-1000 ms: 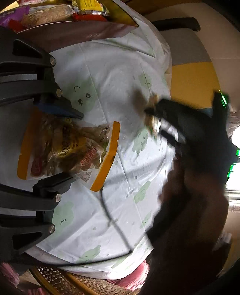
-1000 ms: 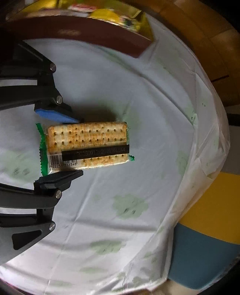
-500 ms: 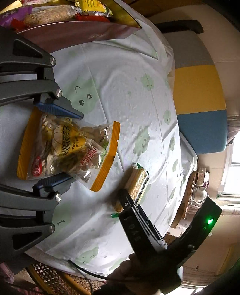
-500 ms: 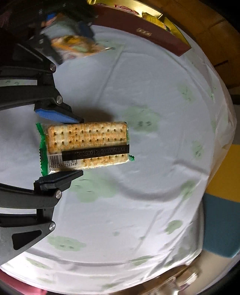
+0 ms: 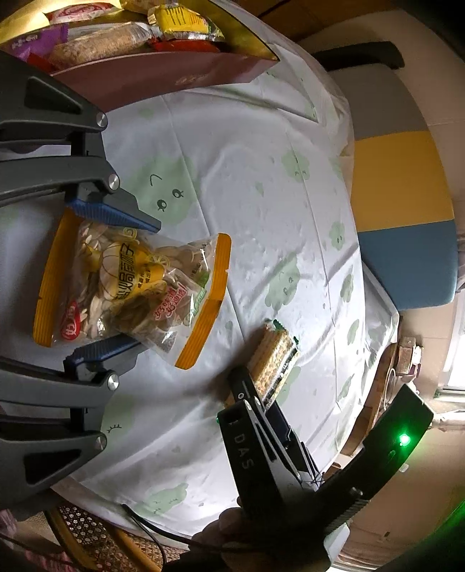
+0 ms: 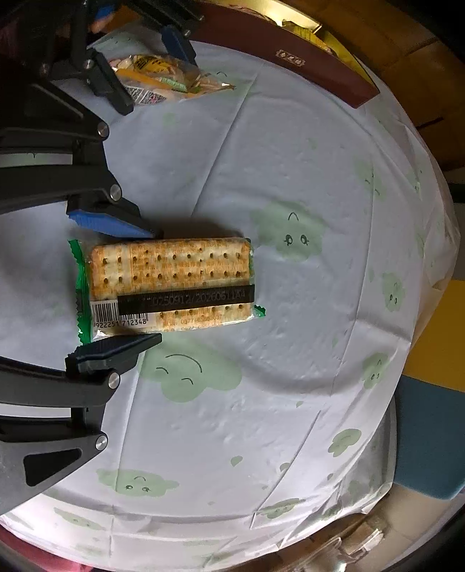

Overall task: Organize snacks
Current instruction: 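Carry the seed bag into the gold tray and open the left gripper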

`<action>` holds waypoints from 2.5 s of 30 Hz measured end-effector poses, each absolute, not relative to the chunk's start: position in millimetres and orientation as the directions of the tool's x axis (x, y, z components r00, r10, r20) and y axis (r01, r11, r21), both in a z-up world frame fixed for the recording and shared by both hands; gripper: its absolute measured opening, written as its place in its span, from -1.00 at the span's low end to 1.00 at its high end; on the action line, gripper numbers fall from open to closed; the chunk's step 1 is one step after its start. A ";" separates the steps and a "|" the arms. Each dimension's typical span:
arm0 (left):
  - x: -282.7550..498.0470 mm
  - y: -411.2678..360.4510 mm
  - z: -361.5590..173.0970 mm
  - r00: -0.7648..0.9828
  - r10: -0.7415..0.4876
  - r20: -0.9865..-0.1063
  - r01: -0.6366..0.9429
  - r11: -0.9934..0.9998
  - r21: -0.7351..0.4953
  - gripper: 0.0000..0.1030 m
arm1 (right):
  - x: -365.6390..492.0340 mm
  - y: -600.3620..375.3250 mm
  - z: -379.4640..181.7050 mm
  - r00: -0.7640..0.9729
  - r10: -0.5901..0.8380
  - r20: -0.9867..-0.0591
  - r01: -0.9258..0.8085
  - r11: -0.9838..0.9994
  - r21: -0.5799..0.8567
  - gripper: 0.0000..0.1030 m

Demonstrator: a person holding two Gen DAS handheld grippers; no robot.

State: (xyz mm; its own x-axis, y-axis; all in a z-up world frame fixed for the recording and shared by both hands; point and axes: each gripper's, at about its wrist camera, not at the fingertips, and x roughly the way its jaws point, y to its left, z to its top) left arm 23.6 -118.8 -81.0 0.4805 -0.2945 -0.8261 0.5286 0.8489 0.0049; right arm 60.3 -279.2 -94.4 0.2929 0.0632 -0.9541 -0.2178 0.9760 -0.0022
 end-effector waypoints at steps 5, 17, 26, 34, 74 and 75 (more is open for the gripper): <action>20.8 -116.4 -68.5 0.494 -0.302 -0.815 0.517 0.856 -0.003 0.07 | 58.9 -268.4 -94.6 0.299 0.051 -0.953 -0.229 0.973 -0.020 0.00; 14.7 -98.6 -33.2 0.542 -0.321 -0.777 0.476 0.879 -0.030 0.07 | 51.0 -254.1 -97.9 0.319 0.028 -0.947 -0.258 0.964 -0.058 -0.04; 15.5 -88.6 -27.3 0.546 -0.317 -0.775 0.447 0.893 -0.051 0.07 | 50.4 -256.4 -99.4 0.321 0.029 -0.947 -0.266 0.962 -0.061 -0.03; 19.9 -69.2 -21.0 0.558 -0.309 -0.771 0.408 0.910 -0.070 0.07 | 43.3 -247.1 -98.7 0.345 0.002 -0.939 -0.299 0.948 -0.108 -0.06; 76.8 153.9 -44.9 0.546 -0.129 -0.828 -0.192 0.943 -0.273 0.07 | 39.4 -244.7 -97.5 0.356 -0.004 -0.935 -0.315 0.941 -0.124 -0.05; 74.2 152.9 -43.4 0.552 -0.118 -0.826 -0.188 0.947 -0.261 0.07 | 39.4 -244.6 -97.4 0.356 -0.005 -0.935 -0.315 0.941 -0.125 -0.05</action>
State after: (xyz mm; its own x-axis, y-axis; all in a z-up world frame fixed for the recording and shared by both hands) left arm 74.2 152.9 -43.4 0.5516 -0.1181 -0.8257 -0.1877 0.9470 -0.2609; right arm 39.4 -244.6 -97.4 0.3559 -0.0052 -0.9345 -0.3155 0.9406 -0.1254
